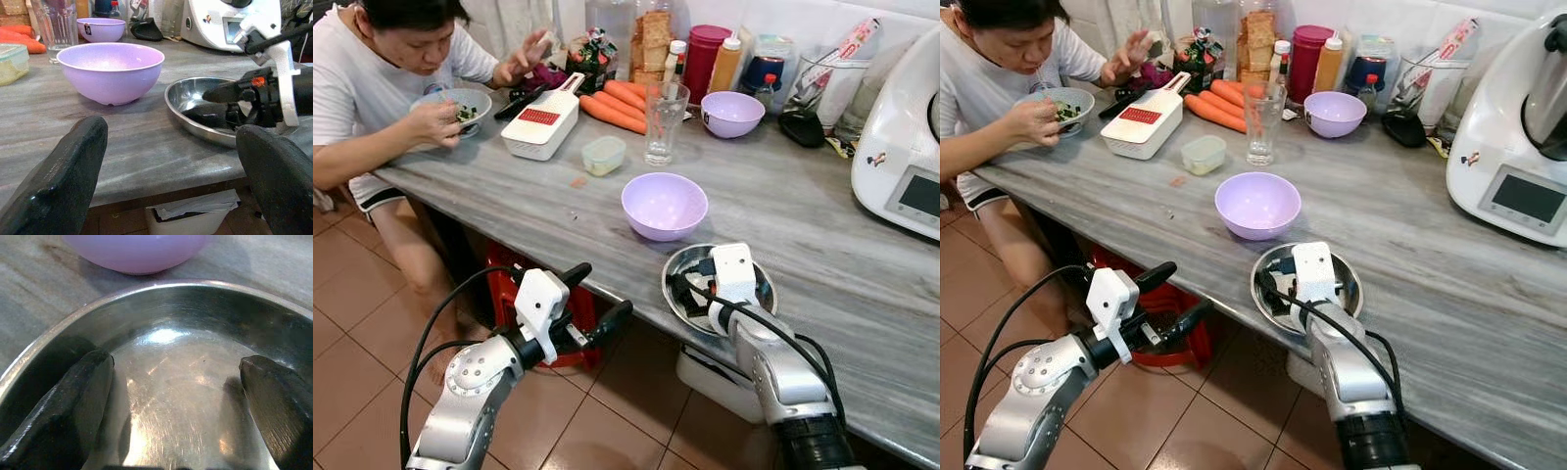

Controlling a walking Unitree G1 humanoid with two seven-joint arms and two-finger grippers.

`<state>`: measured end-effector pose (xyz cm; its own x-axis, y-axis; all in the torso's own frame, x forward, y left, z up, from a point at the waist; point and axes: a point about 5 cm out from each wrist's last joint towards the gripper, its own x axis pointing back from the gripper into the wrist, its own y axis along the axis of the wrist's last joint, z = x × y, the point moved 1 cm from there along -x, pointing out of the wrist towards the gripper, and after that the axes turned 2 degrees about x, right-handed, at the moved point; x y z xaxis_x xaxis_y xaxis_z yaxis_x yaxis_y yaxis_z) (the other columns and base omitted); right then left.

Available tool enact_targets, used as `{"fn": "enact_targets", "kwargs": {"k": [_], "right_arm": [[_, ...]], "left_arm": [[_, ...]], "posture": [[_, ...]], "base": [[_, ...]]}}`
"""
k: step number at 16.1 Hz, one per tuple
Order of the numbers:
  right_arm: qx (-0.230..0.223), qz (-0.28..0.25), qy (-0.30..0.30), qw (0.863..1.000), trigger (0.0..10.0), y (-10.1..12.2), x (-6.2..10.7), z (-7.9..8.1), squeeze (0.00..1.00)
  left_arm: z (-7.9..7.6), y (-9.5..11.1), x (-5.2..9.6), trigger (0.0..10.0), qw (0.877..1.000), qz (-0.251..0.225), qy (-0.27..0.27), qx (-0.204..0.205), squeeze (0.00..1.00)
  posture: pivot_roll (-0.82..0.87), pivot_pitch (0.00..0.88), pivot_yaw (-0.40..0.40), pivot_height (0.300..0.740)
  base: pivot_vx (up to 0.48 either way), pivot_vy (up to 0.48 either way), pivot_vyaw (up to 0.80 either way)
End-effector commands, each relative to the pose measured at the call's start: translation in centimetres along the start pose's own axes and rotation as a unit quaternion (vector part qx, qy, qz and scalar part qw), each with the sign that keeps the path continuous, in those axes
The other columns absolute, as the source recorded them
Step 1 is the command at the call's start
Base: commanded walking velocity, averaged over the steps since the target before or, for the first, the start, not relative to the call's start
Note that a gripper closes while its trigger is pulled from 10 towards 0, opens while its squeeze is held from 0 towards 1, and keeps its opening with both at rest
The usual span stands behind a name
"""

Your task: Setting the table

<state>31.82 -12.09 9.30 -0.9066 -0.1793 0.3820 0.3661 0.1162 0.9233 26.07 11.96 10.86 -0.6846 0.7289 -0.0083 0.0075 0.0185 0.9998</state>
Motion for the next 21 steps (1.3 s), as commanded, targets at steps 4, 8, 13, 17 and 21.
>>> {"fn": "enact_targets", "kwargs": {"k": [4, 8, 13, 17, 21], "right_arm": [[-0.013, -0.006, -0.01, 1.0, 10.0, 0.5, -0.7, -0.4, 0.0], [-0.018, -0.013, -0.018, 1.0, 10.0, 0.8, -1.3, -0.7, 0.0], [-0.019, -0.019, -0.034, 0.999, 10.0, 0.8, -1.9, -1.4, 0.0], [-0.02, -0.018, -0.044, 0.999, 10.0, 0.4, -2.4, -2.0, 0.0], [-0.022, -0.021, -0.052, 0.998, 10.0, 0.6, -2.8, -2.6, 0.0]], "left_arm": [[-0.1, -0.1, 0.0, 10.0, 1.0, 0.005, 0.002, -0.005, 0.0], [-0.1, -0.2, 0.1, 10.0, 1.0, 0.007, 0.004, -0.005, 0.0], [0.0, -0.2, 0.2, 10.0, 1.0, 0.009, 0.006, -0.007, 0.0], [-0.1, -0.3, 0.2, 10.0, 1.0, 0.01, 0.007, -0.007, 0.0], [-0.1, -0.3, 0.1, 10.0, 1.0, 0.011, 0.007, -0.007, 0.0]], "posture": [[0.01, 0.032, -0.048, 0.74], [0.02, 0.037, -0.045, 0.74], [0.02, 0.041, -0.042, 0.74], [0.02, 0.041, -0.042, 0.74], [0.02, 0.041, -0.042, 0.74]], "base": [[0.0, 0.0, 0.0], [0.0, 0.0, 0.0], [0.0, 0.0, 0.0], [0.0, 0.0, 0.0], [0.0, 0.0, 0.0]]}}
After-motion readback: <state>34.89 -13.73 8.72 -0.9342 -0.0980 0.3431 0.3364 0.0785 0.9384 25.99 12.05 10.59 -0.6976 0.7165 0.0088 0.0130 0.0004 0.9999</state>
